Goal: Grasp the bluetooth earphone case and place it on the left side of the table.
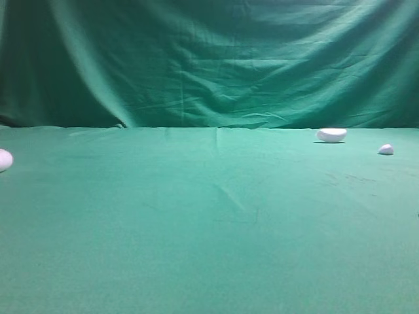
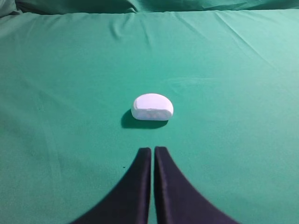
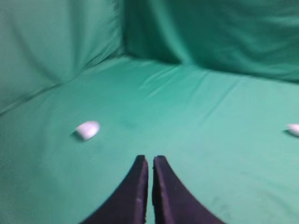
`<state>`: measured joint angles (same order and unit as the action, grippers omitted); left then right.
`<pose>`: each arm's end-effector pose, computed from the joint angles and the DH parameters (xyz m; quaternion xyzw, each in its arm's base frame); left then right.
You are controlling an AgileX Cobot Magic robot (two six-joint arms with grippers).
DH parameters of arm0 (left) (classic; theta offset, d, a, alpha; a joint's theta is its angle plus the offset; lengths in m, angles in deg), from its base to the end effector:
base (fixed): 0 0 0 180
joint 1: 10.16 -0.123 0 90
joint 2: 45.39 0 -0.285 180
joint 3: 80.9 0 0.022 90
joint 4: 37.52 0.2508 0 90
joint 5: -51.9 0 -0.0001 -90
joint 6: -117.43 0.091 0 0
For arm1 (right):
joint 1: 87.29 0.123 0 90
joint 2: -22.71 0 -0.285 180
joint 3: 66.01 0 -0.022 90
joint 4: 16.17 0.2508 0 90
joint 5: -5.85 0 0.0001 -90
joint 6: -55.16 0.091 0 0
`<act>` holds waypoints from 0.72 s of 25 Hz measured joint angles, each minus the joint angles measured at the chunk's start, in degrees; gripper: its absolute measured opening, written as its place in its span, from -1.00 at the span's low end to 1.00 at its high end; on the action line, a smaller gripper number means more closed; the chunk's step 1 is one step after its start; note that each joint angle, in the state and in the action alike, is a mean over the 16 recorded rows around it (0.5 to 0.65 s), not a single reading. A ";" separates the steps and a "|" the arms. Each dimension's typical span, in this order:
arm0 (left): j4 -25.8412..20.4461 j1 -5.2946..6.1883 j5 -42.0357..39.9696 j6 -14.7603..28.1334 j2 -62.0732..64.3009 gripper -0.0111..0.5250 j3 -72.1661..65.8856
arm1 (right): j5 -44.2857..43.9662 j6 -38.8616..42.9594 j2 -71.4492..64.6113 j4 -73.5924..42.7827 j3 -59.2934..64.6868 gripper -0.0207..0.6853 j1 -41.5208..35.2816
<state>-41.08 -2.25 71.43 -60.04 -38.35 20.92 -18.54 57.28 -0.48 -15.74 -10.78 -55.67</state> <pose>0.0524 -0.0092 0.1775 0.0552 0.7899 -0.0547 0.6083 0.0578 0.0359 0.2869 -0.1973 0.7562 0.1842 0.5960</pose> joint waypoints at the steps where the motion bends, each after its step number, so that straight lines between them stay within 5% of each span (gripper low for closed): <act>1: 0.00 0.00 0.00 0.00 0.00 -0.96 0.00 | 1.79 -0.01 1.06 -0.22 2.05 -0.94 -2.03; 10: 0.01 0.00 0.00 0.00 0.00 -0.96 0.00 | 10.25 -0.03 10.16 -0.80 17.11 -0.94 -20.28; 18: 0.05 0.00 0.00 0.00 0.00 -0.96 0.00 | 7.84 -0.03 15.35 -0.95 22.55 -0.94 -26.40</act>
<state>-41.02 -2.25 71.43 -60.04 -38.35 20.92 -10.70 57.25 14.87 -16.69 11.77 -82.07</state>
